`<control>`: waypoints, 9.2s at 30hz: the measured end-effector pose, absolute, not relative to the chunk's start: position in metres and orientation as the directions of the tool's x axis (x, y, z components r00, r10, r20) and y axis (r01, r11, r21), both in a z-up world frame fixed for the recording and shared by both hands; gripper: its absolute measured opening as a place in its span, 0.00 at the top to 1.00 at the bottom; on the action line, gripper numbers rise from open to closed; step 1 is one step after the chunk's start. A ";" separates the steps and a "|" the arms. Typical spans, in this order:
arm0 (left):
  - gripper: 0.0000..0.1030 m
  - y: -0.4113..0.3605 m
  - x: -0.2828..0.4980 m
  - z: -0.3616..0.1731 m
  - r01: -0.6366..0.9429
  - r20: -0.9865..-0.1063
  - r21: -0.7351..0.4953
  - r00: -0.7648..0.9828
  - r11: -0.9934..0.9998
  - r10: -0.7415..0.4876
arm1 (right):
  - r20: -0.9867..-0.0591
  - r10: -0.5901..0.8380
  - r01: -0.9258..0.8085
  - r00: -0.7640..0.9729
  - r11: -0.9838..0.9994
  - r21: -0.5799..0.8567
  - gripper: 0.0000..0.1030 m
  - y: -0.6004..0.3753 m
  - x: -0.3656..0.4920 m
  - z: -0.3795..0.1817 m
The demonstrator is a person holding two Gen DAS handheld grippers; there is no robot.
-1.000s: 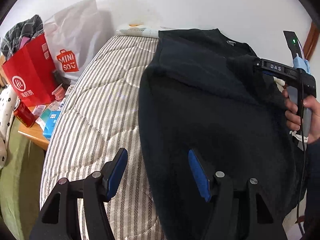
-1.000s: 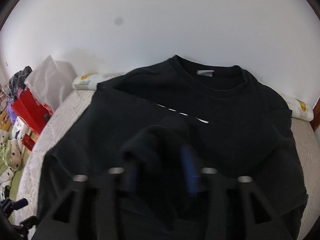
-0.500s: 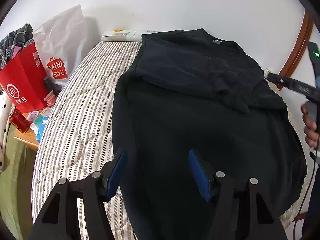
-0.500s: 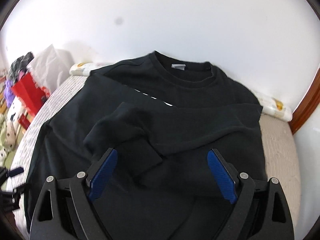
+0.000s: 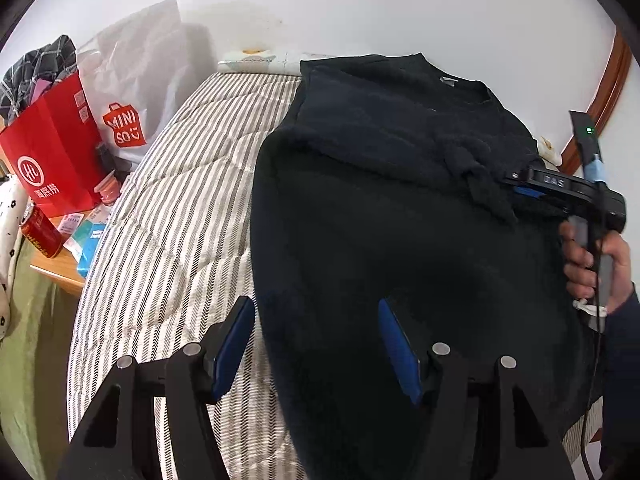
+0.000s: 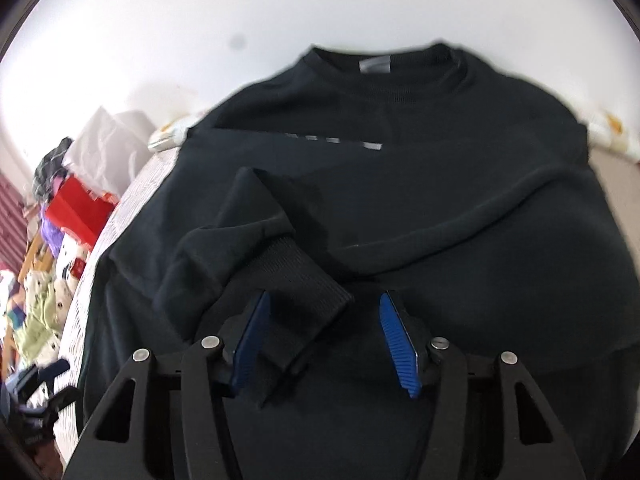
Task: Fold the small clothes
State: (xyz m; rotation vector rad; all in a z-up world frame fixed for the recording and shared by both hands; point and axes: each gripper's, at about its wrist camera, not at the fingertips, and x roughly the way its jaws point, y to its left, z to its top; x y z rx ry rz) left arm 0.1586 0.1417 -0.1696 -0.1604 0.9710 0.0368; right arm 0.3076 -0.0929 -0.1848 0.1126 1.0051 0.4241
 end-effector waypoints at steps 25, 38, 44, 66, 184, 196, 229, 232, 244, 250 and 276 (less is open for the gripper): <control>0.40 0.137 0.217 -0.151 -0.045 -0.788 -0.174 0.606 0.984 -0.111 | -0.702 0.516 -0.525 0.492 0.818 0.234 0.59 0.005 0.307 -0.104; 0.40 0.113 0.289 -0.151 -0.042 -0.761 -0.191 0.637 0.981 -0.121 | -0.755 0.218 -0.257 0.618 0.964 0.068 0.58 -0.202 0.258 -0.120; 0.57 0.123 0.310 -0.170 -0.077 -0.789 -0.196 0.604 0.978 -0.110 | -0.755 0.140 -0.186 0.641 0.982 0.024 0.58 -0.240 0.244 -0.126; 0.94 0.130 0.329 -0.152 -0.141 -0.735 -0.065 0.677 0.988 0.048 | -0.743 0.009 -0.050 0.669 0.998 -0.033 0.58 -0.263 0.293 -0.156; 0.93 0.116 0.202 -0.084 -0.066 -0.666 -0.144 0.745 0.987 -0.048 | -0.653 0.260 -0.083 0.711 0.954 0.289 0.91 -0.281 0.213 -0.087; 0.93 0.132 0.277 -0.129 -0.123 -0.715 -0.144 0.699 0.982 -0.018 | -0.718 0.257 -0.060 0.647 0.956 0.288 0.91 -0.281 0.303 -0.131; 0.56 0.171 0.209 -0.158 -0.183 -0.778 -0.158 0.629 0.970 -0.008 | -0.807 0.139 0.047 0.573 0.978 0.202 0.63 -0.349 0.230 -0.167; 0.53 0.183 0.205 -0.169 -0.191 -0.786 -0.193 0.618 0.962 -0.035 | -0.798 0.210 0.060 0.565 0.954 0.293 0.56 -0.357 0.234 -0.179; 0.52 0.185 0.235 -0.197 -0.166 -0.814 -0.209 0.575 0.964 -0.078 | -0.821 0.254 0.075 0.511 0.939 0.337 0.56 -0.339 0.267 -0.200; 0.68 0.180 0.240 -0.202 -0.163 -0.814 -0.189 0.578 0.968 -0.061 | -0.822 0.228 0.018 0.522 0.960 0.278 0.76 -0.325 0.264 -0.195; 0.87 0.138 0.095 -0.176 -0.118 -0.800 -0.140 0.598 0.983 -0.042 | -0.792 0.187 -0.001 0.581 0.973 0.229 0.89 -0.340 0.136 -0.161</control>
